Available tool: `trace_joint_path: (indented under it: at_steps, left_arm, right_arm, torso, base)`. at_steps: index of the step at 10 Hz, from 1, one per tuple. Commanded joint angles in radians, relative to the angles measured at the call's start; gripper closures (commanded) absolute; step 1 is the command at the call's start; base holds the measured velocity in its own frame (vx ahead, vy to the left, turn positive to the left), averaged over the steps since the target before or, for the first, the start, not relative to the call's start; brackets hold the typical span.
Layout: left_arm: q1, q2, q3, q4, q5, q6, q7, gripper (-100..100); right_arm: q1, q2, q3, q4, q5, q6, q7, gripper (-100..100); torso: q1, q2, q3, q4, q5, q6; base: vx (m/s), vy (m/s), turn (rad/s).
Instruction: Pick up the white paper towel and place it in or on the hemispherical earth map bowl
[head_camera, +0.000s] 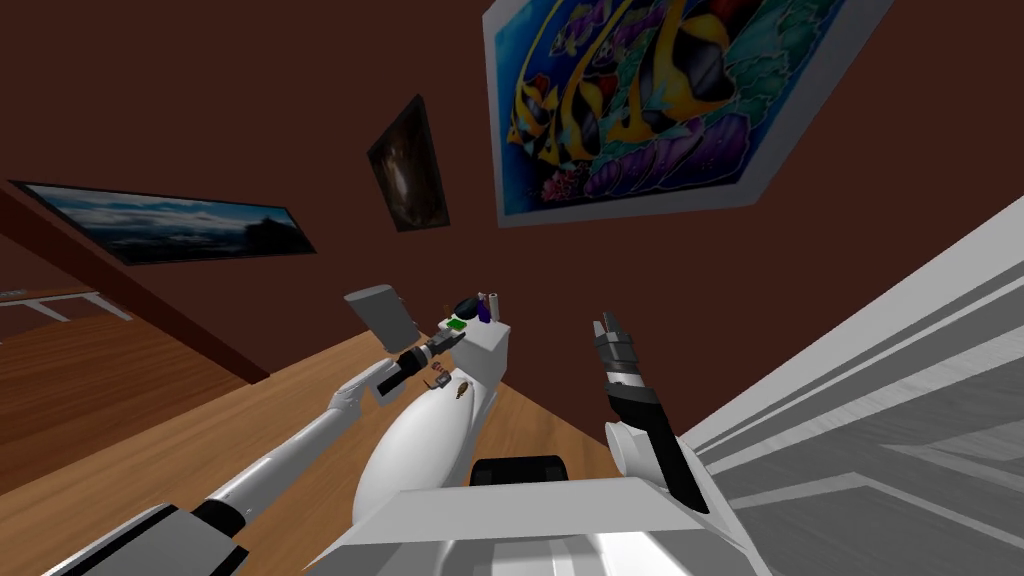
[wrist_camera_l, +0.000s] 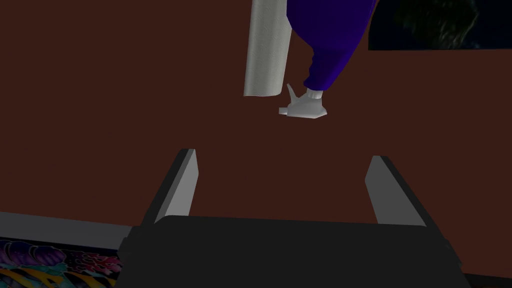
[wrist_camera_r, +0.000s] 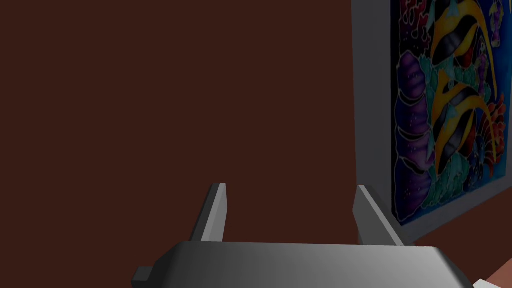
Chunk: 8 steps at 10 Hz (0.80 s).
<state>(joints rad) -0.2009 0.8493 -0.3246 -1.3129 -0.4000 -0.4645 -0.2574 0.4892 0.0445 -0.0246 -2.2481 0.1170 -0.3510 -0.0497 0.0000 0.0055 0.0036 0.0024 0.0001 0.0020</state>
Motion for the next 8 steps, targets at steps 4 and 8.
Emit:
trace_joint_path:
  at_steps: [4, 8]
  left_arm:
    - [-0.115, -0.012, -0.031, 0.119, -0.002, -0.047, 0.028, -100]
    - [-0.181, -0.028, -0.046, 0.195, -0.013, -0.074, 0.043, -100]
  right_arm:
    - [0.0, 0.0, 0.0, 0.0, 0.0, 0.0, 0.0, 0]
    - [0.0, 0.0, 0.0, 0.0, 0.0, 0.0, 0.0, 0]
  torso:
    - [0.0, -0.002, -0.001, 0.0, 0.0, 0.0]
    - [-0.002, -0.007, -0.004, -0.002, -0.001, 0.0]
  base:
    - [-0.119, 0.037, 0.033]
    - [-0.047, 0.01, 0.028]
